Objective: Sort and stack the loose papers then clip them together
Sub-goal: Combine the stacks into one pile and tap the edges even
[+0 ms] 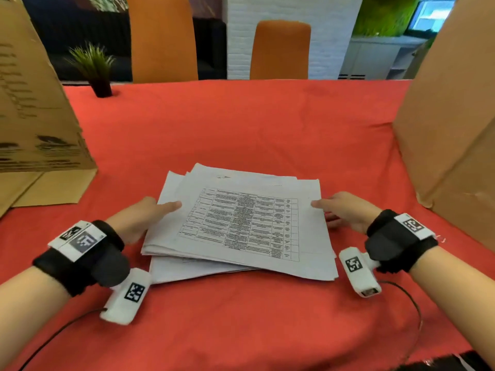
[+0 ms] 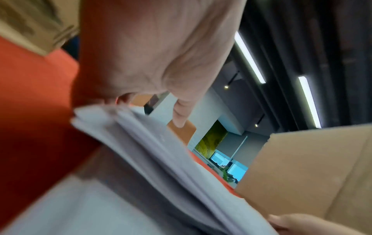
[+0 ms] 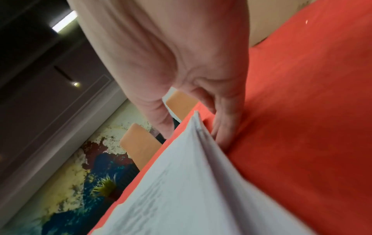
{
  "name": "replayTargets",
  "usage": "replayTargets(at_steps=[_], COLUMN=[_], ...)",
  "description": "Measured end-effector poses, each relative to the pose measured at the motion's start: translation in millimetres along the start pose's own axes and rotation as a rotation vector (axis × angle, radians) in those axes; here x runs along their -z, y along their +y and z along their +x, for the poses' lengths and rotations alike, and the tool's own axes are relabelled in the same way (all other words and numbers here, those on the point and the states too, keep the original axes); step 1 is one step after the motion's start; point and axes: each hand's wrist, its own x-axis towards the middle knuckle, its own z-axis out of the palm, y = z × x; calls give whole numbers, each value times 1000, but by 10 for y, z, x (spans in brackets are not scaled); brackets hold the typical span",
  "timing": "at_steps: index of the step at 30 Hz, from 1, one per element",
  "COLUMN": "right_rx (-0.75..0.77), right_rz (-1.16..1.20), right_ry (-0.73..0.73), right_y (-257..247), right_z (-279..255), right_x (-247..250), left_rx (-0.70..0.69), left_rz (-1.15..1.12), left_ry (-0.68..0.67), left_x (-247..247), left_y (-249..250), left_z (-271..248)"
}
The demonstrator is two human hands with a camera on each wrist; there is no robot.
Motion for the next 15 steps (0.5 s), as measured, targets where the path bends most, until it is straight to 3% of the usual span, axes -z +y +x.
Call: replayTargets(at_steps=[2, 5, 8, 11, 15], right_rx=[-20, -34, 4, 279, 666], right_rz=[5, 68, 172, 273, 493], right_ry=[-60, -74, -141, -169, -48], right_y=[-136, -272, -222, -225, -611], right_z=[-19, -64, -158, -266, -512], right_x=[-51, -142, -208, -184, -127], left_rx=[-13, -37, -105, -398, -839], left_rz=[-128, -223, -355, -380, -362], left_ry=[-59, 72, 32, 108, 266], left_x=[-126, -261, -243, -35, 411], left_y=[37, 54, 14, 61, 304], left_z=[-46, -56, -141, -305, -605])
